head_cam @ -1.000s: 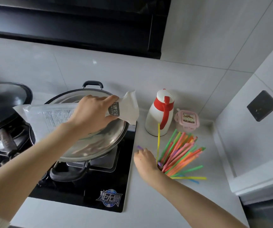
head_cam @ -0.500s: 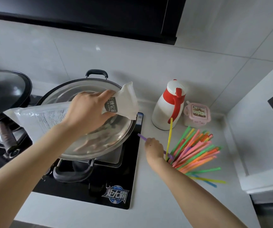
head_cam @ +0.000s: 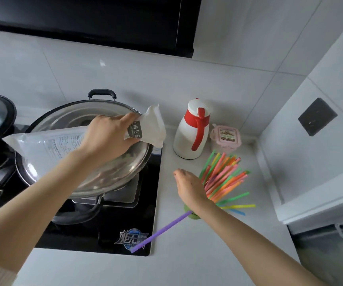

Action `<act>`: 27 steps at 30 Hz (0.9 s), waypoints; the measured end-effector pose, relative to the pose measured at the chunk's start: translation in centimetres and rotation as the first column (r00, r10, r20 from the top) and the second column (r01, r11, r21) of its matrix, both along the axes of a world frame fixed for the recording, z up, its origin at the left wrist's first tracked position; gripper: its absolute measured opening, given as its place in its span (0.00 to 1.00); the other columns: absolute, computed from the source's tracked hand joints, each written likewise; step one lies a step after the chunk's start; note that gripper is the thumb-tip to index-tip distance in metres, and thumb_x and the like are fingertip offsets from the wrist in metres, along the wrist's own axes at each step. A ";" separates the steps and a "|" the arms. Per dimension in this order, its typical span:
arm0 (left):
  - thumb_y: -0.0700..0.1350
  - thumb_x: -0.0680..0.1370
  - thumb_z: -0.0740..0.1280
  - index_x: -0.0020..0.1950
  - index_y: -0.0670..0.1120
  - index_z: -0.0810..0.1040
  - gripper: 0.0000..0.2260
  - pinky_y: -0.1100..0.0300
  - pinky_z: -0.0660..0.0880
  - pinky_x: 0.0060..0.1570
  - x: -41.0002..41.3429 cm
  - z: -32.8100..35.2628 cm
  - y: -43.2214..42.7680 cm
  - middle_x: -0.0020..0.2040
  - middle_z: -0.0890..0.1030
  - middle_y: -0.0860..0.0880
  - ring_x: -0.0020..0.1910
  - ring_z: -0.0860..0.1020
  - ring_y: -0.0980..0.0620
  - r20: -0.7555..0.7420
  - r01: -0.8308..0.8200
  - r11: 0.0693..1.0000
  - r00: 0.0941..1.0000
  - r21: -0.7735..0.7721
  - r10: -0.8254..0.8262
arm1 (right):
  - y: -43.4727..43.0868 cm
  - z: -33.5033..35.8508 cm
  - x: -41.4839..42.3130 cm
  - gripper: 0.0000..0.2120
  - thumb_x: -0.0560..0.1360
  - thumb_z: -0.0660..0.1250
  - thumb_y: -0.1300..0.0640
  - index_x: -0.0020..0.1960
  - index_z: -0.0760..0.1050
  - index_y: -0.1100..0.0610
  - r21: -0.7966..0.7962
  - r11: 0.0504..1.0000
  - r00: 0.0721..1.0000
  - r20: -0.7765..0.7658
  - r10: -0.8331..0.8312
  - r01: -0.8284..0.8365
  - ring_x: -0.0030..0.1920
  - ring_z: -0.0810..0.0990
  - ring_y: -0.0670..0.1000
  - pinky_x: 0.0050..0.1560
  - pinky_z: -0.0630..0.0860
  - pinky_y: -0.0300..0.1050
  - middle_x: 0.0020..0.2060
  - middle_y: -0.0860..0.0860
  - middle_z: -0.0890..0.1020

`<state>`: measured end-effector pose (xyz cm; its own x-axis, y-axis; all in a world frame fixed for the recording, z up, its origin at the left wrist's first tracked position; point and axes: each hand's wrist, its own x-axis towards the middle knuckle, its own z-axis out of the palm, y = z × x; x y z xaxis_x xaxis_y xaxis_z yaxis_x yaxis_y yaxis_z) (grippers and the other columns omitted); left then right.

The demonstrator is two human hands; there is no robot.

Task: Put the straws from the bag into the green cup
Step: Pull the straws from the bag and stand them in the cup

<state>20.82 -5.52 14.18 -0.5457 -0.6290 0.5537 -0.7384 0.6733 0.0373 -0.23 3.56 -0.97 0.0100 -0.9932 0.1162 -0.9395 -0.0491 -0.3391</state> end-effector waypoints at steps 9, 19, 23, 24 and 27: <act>0.52 0.68 0.70 0.56 0.42 0.77 0.21 0.55 0.72 0.32 -0.9 -0.7 0.3 0.35 0.83 0.43 0.29 0.79 0.40 0.007 0.058 0.998 0.998 -0.032 -0.058 | 7.2 -6.0 -1.1 0.22 0.68 0.65 0.42 0.55 0.73 0.55 0.302 0.756 0.730 -0.218 0.648 -0.581 0.48 0.76 0.53 0.51 0.73 0.45 0.47 0.50 0.81; 0.47 0.69 0.74 0.58 0.41 0.76 0.21 0.54 0.71 0.34 -1.6 -1.3 0.3 0.36 0.82 0.41 0.31 0.79 0.39 0.035 0.058 0.998 0.998 -0.017 -0.058 | 8.7 -10.1 -0.3 0.13 0.61 0.51 0.58 0.30 0.74 0.49 0.453 0.778 0.677 -0.404 0.615 -0.436 0.32 0.76 0.44 0.30 0.68 0.36 0.29 0.43 0.77; 0.48 0.68 0.69 0.58 0.42 0.76 0.21 0.57 0.66 0.34 -2.0 -1.4 0.1 0.35 0.82 0.42 0.30 0.78 0.39 0.045 0.049 0.998 0.998 -0.047 -0.047 | 9.2 -10.7 -1.6 0.10 0.63 0.55 0.58 0.34 0.74 0.49 0.482 0.758 0.666 -0.391 0.635 -0.440 0.34 0.75 0.46 0.32 0.69 0.38 0.32 0.44 0.76; 0.48 0.68 0.70 0.58 0.42 0.76 0.21 0.56 0.67 0.34 -2.1 -1.4 0.1 0.35 0.82 0.42 0.30 0.78 0.39 0.053 0.046 0.998 0.998 -0.052 -0.043 | 9.3 -10.7 -1.9 0.10 0.64 0.55 0.58 0.35 0.74 0.49 0.481 0.759 0.668 -0.390 0.634 -0.439 0.35 0.75 0.47 0.32 0.69 0.39 0.33 0.44 0.76; 0.47 0.68 0.72 0.58 0.41 0.76 0.21 0.54 0.71 0.35 -2.2 -1.5 0.0 0.35 0.82 0.42 0.31 0.79 0.39 0.051 0.033 0.998 0.998 -0.051 -0.030 | 8.8 -11.0 -2.5 0.12 0.63 0.53 0.59 0.34 0.74 0.49 0.441 0.782 0.663 -0.427 0.615 -0.441 0.34 0.75 0.46 0.30 0.70 0.38 0.32 0.45 0.76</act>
<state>18.67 -5.56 12.70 -0.5928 -0.5822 0.5565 -0.7169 0.6963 -0.0351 -2.77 12.39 -11.95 0.5149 -0.7823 -0.3505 -0.8063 -0.5809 0.1119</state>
